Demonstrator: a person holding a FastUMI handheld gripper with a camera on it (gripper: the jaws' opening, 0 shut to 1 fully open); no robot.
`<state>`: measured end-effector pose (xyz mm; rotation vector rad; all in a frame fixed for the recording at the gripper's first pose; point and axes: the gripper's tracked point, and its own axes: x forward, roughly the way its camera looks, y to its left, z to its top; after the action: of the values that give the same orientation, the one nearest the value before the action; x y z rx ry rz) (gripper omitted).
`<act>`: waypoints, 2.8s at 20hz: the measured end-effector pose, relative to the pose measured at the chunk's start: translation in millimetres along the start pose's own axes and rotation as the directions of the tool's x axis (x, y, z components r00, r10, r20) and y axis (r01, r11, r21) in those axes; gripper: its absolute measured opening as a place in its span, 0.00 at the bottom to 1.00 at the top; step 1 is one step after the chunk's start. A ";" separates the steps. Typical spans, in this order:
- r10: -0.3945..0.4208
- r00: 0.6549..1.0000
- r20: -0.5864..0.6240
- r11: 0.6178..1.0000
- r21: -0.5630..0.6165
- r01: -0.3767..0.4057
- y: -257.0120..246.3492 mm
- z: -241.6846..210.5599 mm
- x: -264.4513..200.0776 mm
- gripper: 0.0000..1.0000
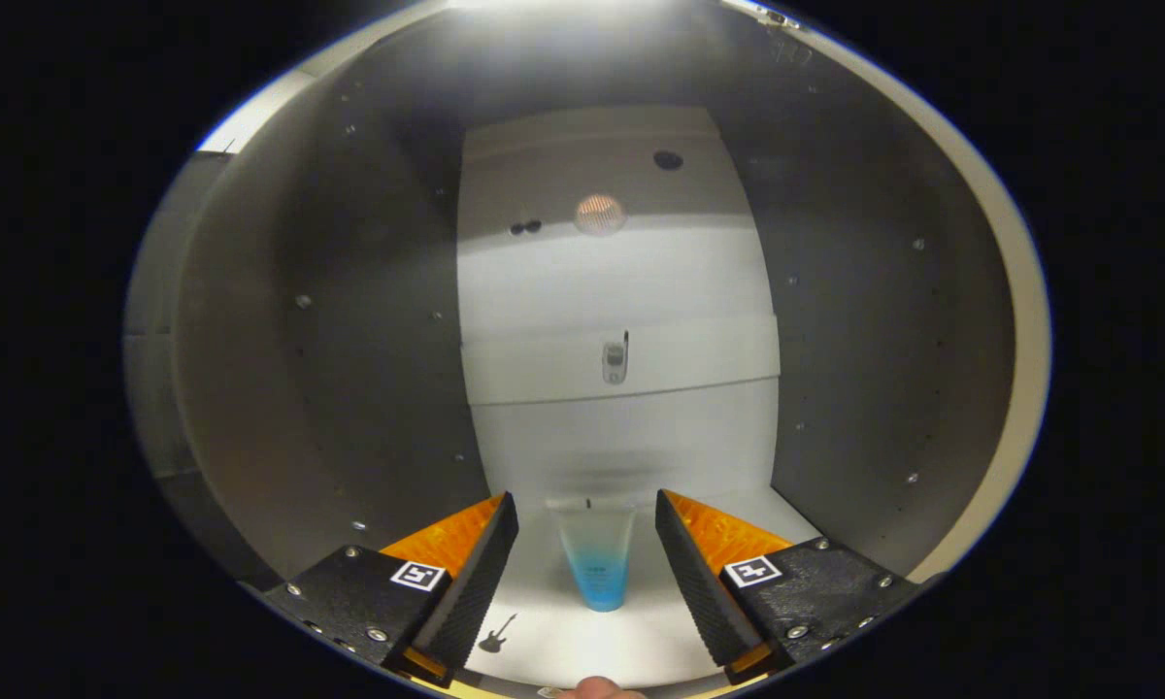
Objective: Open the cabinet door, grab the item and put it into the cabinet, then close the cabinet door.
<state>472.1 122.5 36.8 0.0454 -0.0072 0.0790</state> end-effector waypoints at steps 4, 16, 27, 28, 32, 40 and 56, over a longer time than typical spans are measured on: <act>0.021 1.000 0.000 1.000 -0.007 -0.021 17.6 12.1 -55.1 0.89; -0.001 0.999 -0.054 1.000 0.009 0.001 64.7 4.8 -244.7 0.91; -0.004 0.999 -0.042 1.000 -0.006 0.003 78.5 2.6 -358.0 0.93; -0.011 0.999 -0.036 1.000 0.003 0.011 70.3 7.2 -368.8 0.93; -0.092 0.996 -0.015 0.996 0.004 0.092 3.4 25.0 -423.5 0.93; -0.341 0.939 -0.039 0.940 -0.041 0.339 -180.7 29.0 -527.9 0.93; -0.182 0.979 -0.089 0.983 -0.016 0.182 -261.8 22.2 -422.7 0.92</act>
<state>71.3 -172.5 43.4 0.0342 0.0872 -0.1022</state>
